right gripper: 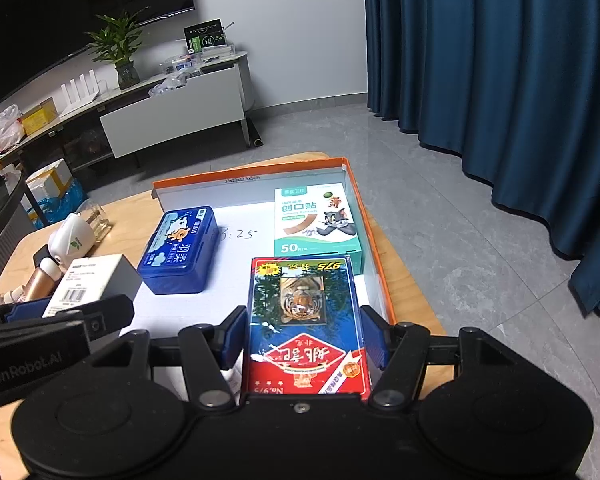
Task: Organize rigid objects
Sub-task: 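Hold both boxes above the white box, lowering them toward its floor, then open right gripper to drop the red box while left releases the barcode box, then grasp the glass perfume bottle with left gripper while right grasps the tan lotion bottle, then carry the glass bottle and tan bottle toward the white box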
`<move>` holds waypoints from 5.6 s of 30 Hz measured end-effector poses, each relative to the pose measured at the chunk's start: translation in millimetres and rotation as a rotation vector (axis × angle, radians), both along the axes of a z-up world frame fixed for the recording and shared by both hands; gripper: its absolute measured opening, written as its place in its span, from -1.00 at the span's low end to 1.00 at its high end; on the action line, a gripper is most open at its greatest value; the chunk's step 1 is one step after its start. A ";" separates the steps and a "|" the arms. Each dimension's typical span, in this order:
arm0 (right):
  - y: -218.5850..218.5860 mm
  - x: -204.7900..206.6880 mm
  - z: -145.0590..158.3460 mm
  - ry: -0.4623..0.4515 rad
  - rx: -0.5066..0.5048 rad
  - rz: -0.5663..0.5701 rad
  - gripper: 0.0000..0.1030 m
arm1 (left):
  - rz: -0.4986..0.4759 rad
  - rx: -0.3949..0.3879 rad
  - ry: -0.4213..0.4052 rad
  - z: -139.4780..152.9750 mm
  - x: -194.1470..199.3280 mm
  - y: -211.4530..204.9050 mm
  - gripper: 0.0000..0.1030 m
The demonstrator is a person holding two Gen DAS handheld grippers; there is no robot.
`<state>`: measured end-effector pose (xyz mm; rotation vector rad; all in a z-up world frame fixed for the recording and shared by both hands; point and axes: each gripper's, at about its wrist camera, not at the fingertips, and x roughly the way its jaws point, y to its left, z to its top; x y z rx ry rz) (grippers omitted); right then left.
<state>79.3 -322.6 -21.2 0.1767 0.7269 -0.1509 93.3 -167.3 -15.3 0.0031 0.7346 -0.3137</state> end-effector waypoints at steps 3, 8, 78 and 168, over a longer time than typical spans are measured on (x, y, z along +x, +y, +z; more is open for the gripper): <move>-1.6 1.7 -1.6 0.006 0.001 -0.002 0.39 | 0.000 0.002 0.002 -0.7 0.9 -0.4 0.16; -3.0 3.5 -3.2 0.008 0.006 -0.004 0.39 | 0.000 0.005 0.003 -1.3 2.2 -1.0 0.16; 109.7 28.3 22.1 -0.062 -0.032 0.237 0.53 | 0.018 0.174 -0.029 -35.9 73.4 212.2 0.41; 33.3 -12.0 51.8 -0.193 -0.114 0.113 -0.12 | -0.016 -0.069 -0.151 39.6 -5.8 41.6 -0.04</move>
